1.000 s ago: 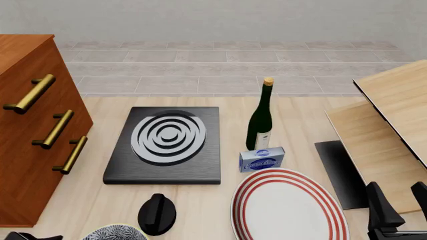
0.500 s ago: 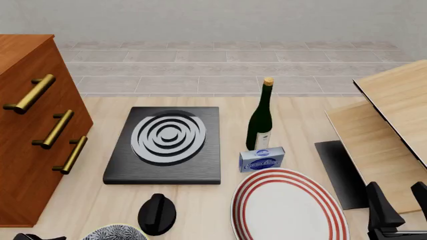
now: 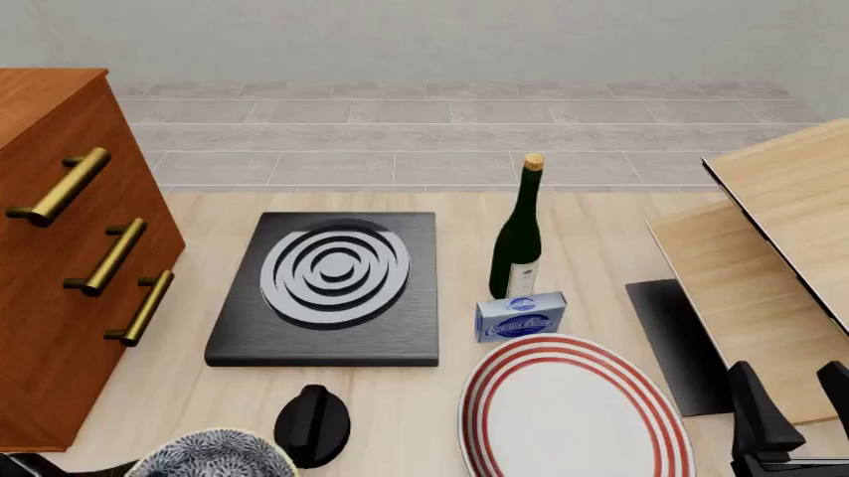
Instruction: Put the bowl on the top of the cabinet.
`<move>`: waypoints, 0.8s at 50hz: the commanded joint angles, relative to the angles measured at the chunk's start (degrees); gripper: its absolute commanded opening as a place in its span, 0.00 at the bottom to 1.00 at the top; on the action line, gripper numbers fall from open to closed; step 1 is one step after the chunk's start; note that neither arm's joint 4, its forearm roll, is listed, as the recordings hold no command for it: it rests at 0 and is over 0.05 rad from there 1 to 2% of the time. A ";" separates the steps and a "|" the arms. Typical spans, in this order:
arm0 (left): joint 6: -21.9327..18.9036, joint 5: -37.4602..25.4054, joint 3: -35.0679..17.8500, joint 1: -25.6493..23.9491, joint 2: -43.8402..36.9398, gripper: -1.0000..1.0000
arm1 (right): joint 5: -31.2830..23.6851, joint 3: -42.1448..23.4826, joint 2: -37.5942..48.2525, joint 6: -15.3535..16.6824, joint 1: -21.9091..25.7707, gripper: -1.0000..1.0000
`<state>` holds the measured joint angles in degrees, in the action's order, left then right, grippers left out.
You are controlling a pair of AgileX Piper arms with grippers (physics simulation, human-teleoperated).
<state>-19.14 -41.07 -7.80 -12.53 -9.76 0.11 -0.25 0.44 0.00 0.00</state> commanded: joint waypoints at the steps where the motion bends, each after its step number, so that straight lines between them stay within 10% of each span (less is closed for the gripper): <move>1: 1.81 -3.21 -8.98 -0.60 2.16 0.00 | 0.00 0.00 0.00 -0.02 0.00 1.00; 40: 13.26 -0.44 -43.33 6.92 -5.22 0.00 | 0.00 0.00 -0.01 -0.01 0.01 1.00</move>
<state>-9.57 -44.01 -42.60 -8.42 -11.98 0.11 -0.24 0.44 -0.01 0.01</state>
